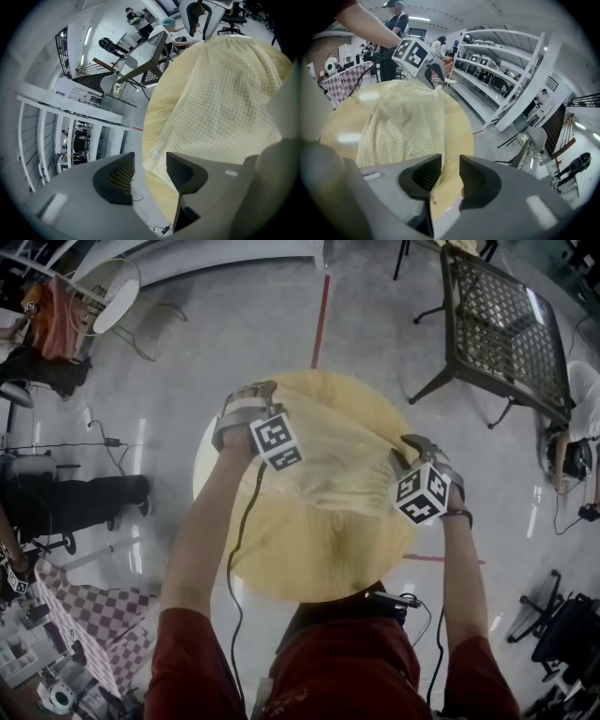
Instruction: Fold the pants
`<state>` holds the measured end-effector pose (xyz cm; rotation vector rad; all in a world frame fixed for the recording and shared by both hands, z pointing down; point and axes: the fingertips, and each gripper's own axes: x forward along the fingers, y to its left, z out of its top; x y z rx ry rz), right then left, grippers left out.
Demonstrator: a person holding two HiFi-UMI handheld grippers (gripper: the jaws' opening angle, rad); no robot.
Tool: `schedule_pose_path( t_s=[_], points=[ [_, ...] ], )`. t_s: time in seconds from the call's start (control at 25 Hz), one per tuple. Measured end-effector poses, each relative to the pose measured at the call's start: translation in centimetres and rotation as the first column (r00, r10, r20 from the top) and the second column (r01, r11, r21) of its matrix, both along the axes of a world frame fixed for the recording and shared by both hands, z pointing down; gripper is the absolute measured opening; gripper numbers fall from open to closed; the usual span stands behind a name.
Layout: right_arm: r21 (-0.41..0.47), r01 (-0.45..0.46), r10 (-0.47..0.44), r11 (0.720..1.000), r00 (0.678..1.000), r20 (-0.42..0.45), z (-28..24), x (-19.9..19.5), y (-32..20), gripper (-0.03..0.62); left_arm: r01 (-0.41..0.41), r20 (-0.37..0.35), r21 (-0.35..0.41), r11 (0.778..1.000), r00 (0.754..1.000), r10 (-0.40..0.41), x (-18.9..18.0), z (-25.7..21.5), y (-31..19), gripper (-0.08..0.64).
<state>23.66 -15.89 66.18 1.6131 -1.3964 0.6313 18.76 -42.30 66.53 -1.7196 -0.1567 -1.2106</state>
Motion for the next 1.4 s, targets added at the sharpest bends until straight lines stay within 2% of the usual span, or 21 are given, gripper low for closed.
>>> schedule_pose_path(
  t_s=[0.16, 0.28, 0.36, 0.48, 0.6, 0.72, 0.84, 1.0, 1.08, 1.16, 1.28, 1.4],
  points=[
    [0.033, -0.017, 0.018, 0.999, 0.999, -0.03, -2.0, -0.5, 0.4, 0.12, 0.019, -0.069, -0.024, 1.0, 0.997, -0.021, -0.8, -2.6, 0.3, 0.222],
    [0.097, -0.026, 0.033, 0.995, 0.997, -0.07, -4.3, -1.4, 0.3, 0.12, 0.062, -0.156, -0.127, 0.99, 0.984, -0.082, -1.9, -4.5, 1.4, 0.222],
    [0.149, -0.038, 0.051, 0.988, 0.995, -0.084, -6.0, -2.1, 0.2, 0.12, 0.101, -0.213, -0.216, 0.971, 0.966, -0.148, -2.8, -5.9, 2.2, 0.222],
    [0.244, -0.069, 0.092, 0.967, 0.992, -0.087, -9.1, -3.6, 0.1, 0.12, 0.144, -0.325, -0.321, 0.936, 0.911, -0.252, -4.6, -9.2, 3.3, 0.221],
    [0.359, -0.095, 0.138, 0.928, 0.986, -0.096, -12.7, -5.4, 0.0, 0.12, 0.151, -0.434, -0.406, 0.901, 0.836, -0.336, -7.0, -12.6, 4.9, 0.219],
    [0.49, -0.103, 0.171, 0.866, 0.981, -0.096, -16.4, -7.5, -0.4, 0.12, 0.136, -0.529, -0.486, 0.863, 0.74, -0.415, -9.4, -16.0, 6.8, 0.217],
    [0.588, -0.113, 0.199, 0.801, 0.976, -0.084, -19.6, -9.9, -0.3, 0.12, 0.103, -0.596, -0.571, 0.814, 0.63, -0.498, -12.1, -19.2, 9.1, 0.212],
    [0.684, -0.133, 0.216, 0.717, 0.976, -0.037, -23.4, -13.4, 0.4, 0.12, 0.032, -0.636, -0.683, 0.729, 0.466, -0.616, -16.3, -23.0, 12.2, 0.193],
    [0.723, -0.122, 0.217, 0.68, 0.975, -0.04, -25.4, -15.5, 1.1, 0.12, -0.012, -0.65, -0.712, 0.703, 0.393, -0.651, -18.6, -24.8, 13.9, 0.168],
    [0.759, -0.108, 0.213, 0.642, 0.976, -0.041, -27.0, -17.6, 1.8, 0.12, -0.043, -0.671, -0.713, 0.7, 0.333, -0.663, -20.9, -26.3, 15.4, 0.147],
    [0.816, -0.094, 0.2, 0.571, 0.979, -0.026, -29.0, -20.6, 2.9, 0.12, -0.065, -0.694, -0.706, 0.705, 0.264, -0.67, -23.9, -27.9, 17.5, 0.108],
    [0.847, -0.078, 0.189, 0.525, 0.982, -0.027, -30.2, -23.3, 4.1, 0.12, -0.093, -0.71, -0.7, 0.708, 0.188, -0.678, -26.6, -29.4, 19.4, 0.058]
  ],
)
